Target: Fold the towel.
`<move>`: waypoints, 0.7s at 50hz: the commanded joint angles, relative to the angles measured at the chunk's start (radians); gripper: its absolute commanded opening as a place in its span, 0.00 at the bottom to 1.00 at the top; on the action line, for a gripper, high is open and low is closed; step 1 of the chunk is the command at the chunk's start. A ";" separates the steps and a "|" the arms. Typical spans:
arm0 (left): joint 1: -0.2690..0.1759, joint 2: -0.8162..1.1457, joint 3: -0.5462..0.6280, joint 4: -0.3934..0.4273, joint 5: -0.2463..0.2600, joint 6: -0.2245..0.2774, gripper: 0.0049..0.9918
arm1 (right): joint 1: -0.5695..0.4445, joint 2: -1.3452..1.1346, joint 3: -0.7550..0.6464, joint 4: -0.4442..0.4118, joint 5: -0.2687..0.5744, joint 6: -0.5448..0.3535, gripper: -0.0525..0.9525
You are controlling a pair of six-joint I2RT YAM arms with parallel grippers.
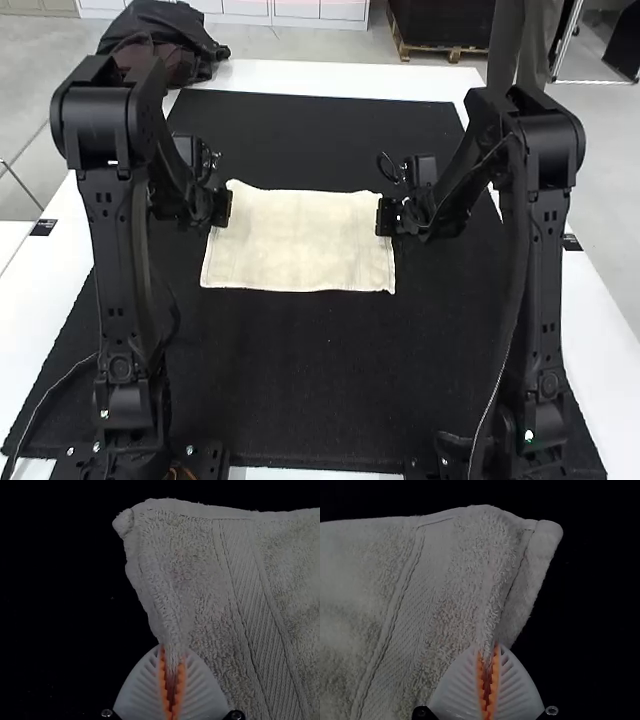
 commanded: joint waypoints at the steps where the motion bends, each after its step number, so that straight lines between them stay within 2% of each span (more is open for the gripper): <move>1: 0.020 -0.062 0.000 -0.014 -0.003 0.001 0.02 | -0.024 -0.078 -0.016 0.002 -0.026 0.007 0.03; 6: 0.020 -0.086 -0.006 -0.031 0.014 0.000 0.02 | -0.032 -0.102 -0.027 0.002 -0.032 0.009 0.03; 35: 0.020 -0.209 -0.127 -0.045 0.026 -0.013 0.02 | -0.034 -0.254 -0.137 -0.008 -0.061 0.024 0.03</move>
